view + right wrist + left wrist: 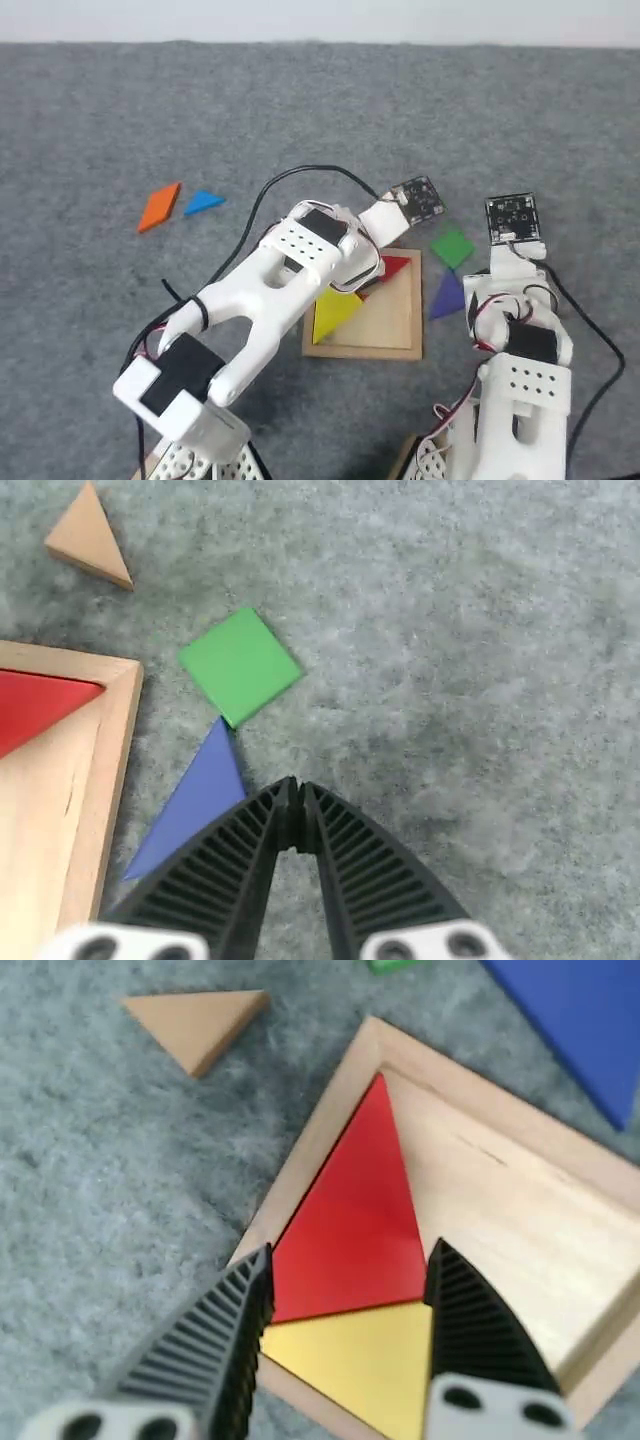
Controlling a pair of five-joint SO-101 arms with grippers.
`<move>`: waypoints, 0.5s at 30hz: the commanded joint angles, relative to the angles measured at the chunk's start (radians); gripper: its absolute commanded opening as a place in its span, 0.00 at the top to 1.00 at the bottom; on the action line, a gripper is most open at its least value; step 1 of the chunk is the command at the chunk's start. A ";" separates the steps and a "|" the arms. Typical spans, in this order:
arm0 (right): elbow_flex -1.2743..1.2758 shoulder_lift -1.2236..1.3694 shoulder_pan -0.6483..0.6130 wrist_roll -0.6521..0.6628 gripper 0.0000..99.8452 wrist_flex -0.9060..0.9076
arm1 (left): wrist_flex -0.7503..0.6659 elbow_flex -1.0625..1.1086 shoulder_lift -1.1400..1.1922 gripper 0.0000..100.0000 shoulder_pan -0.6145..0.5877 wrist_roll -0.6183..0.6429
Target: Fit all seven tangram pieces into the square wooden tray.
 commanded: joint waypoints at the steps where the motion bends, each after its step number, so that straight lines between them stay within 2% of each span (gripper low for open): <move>1: -0.017 -0.031 -0.025 0.041 0.99 0.028 | -0.006 -0.022 -0.115 0.76 -0.034 0.115; 6: -0.009 -0.031 -0.151 0.060 0.99 0.053 | -0.084 0.165 -0.399 0.76 -0.141 0.235; 10: -0.012 -0.027 -0.196 0.080 0.99 0.071 | -0.160 0.380 -0.603 0.76 -0.338 0.328; 15: -0.041 0.094 -0.390 0.077 0.84 0.088 | -0.295 0.653 -0.766 0.76 -0.617 0.256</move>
